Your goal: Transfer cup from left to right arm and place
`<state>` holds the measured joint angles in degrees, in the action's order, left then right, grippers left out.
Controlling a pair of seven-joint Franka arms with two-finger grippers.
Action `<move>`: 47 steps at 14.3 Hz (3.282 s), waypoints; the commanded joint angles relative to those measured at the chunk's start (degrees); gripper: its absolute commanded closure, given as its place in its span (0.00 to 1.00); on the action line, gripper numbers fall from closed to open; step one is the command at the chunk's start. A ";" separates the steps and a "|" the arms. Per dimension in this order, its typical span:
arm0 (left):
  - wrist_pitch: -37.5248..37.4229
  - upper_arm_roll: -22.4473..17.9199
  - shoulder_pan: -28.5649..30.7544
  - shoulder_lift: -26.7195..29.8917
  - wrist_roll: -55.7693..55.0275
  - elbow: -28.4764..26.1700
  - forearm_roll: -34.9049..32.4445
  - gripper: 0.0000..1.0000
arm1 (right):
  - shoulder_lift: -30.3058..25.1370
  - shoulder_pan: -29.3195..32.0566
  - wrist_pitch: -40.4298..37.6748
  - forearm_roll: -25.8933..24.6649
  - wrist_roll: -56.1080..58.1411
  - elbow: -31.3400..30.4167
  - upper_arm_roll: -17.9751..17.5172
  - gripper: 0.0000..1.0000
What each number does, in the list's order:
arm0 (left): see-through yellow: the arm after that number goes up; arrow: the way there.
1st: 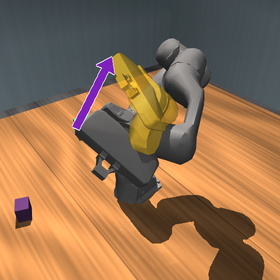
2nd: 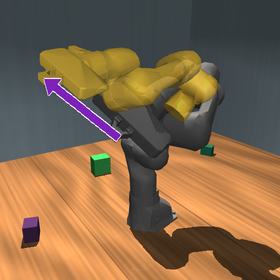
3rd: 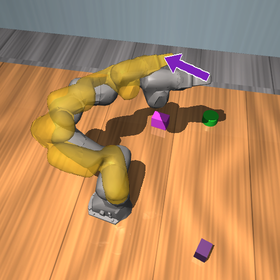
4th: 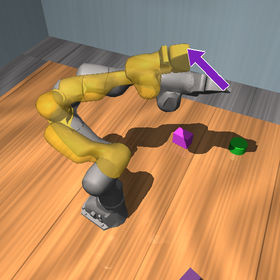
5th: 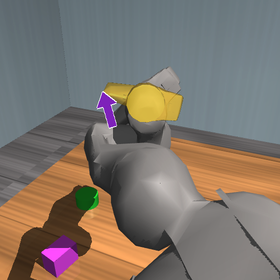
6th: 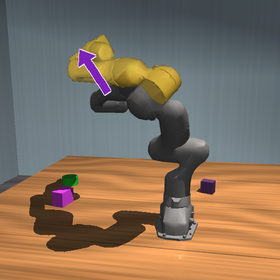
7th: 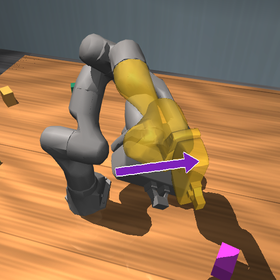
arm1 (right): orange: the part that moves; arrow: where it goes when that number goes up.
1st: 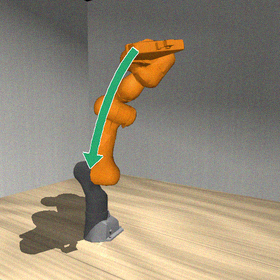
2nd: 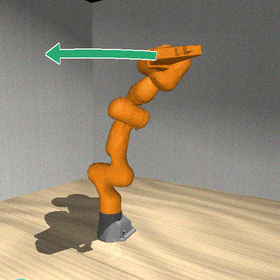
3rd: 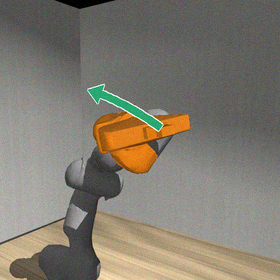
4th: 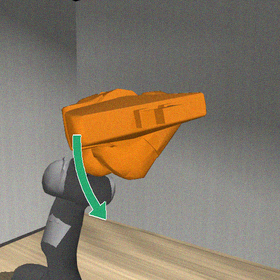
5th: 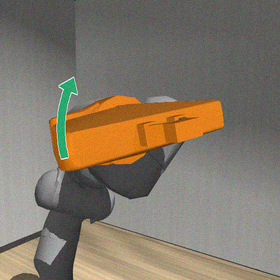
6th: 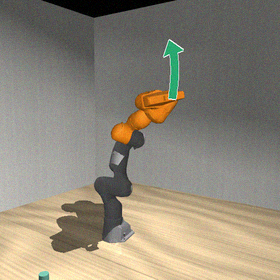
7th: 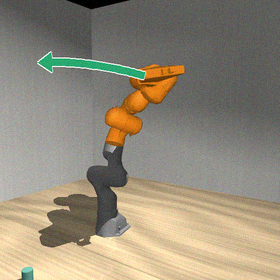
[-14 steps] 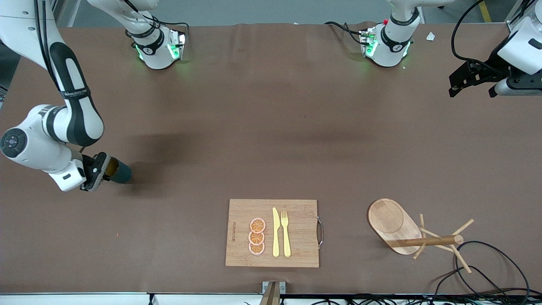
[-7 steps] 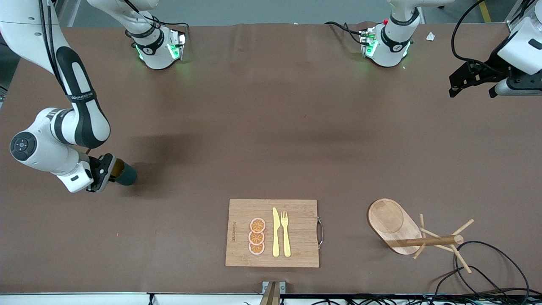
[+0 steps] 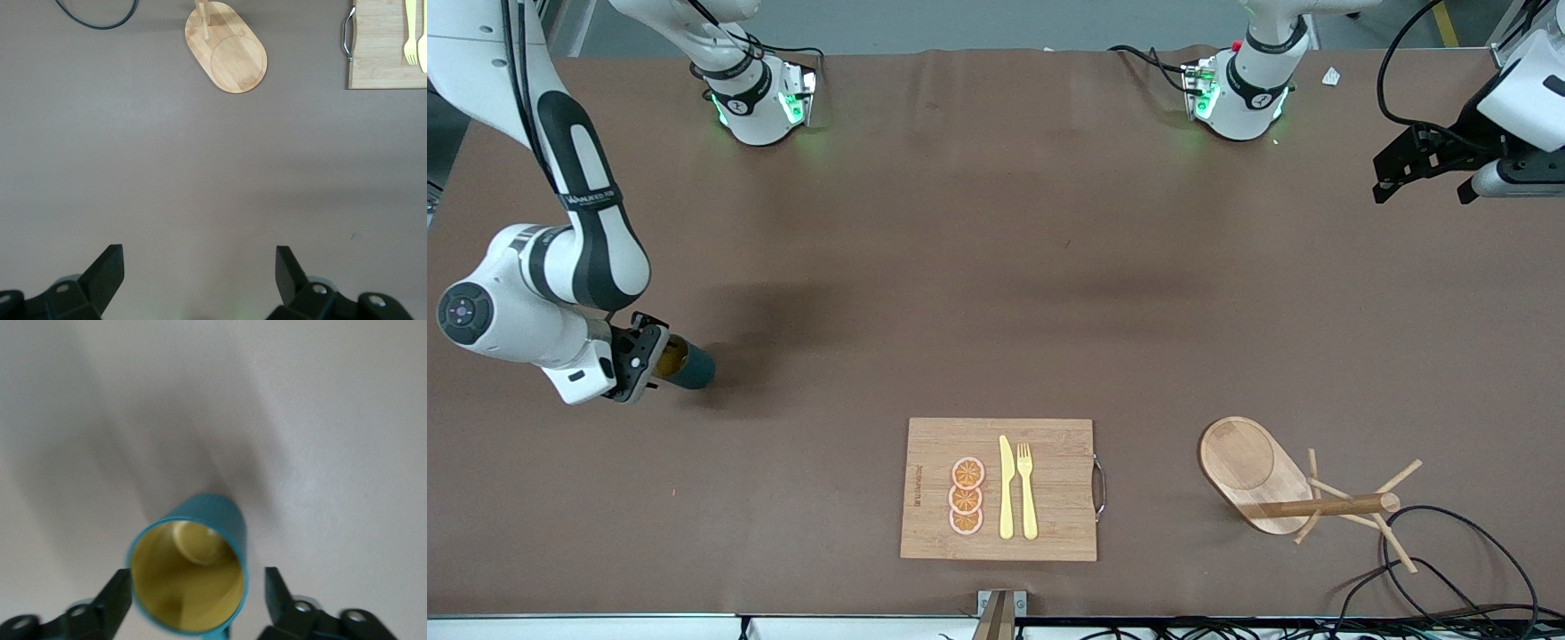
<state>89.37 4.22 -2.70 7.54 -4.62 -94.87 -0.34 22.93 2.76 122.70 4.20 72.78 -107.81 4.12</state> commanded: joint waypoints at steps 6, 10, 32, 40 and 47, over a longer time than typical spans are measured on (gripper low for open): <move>-0.51 0.35 -0.20 -0.86 0.84 1.26 -1.24 0.00 | -11.50 -0.39 -12.47 -1.03 -28.20 1.81 -0.34 0.00; -2.01 0.27 -0.11 -0.86 0.93 1.70 -1.68 0.00 | -12.47 -0.04 -22.65 -1.38 -36.90 9.43 0.01 0.00; -3.33 0.35 -0.37 -2.08 0.93 4.16 -1.94 0.00 | -12.99 1.55 -43.59 -2.43 -63.55 26.16 -0.08 0.00; -3.41 0.27 0.24 -2.09 1.02 4.95 -2.03 0.00 | -18.17 0.23 -46.59 -2.79 -68.30 25.37 -0.78 0.00; -3.59 0.27 0.24 -2.35 0.58 5.04 -1.60 0.00 | -25.11 -0.65 -45.72 -3.67 -68.39 19.50 -0.78 0.00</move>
<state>87.31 4.20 -2.67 6.06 -4.59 -91.63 -1.17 2.72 2.46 75.80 1.83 5.25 -82.52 3.53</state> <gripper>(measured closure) 0.000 0.000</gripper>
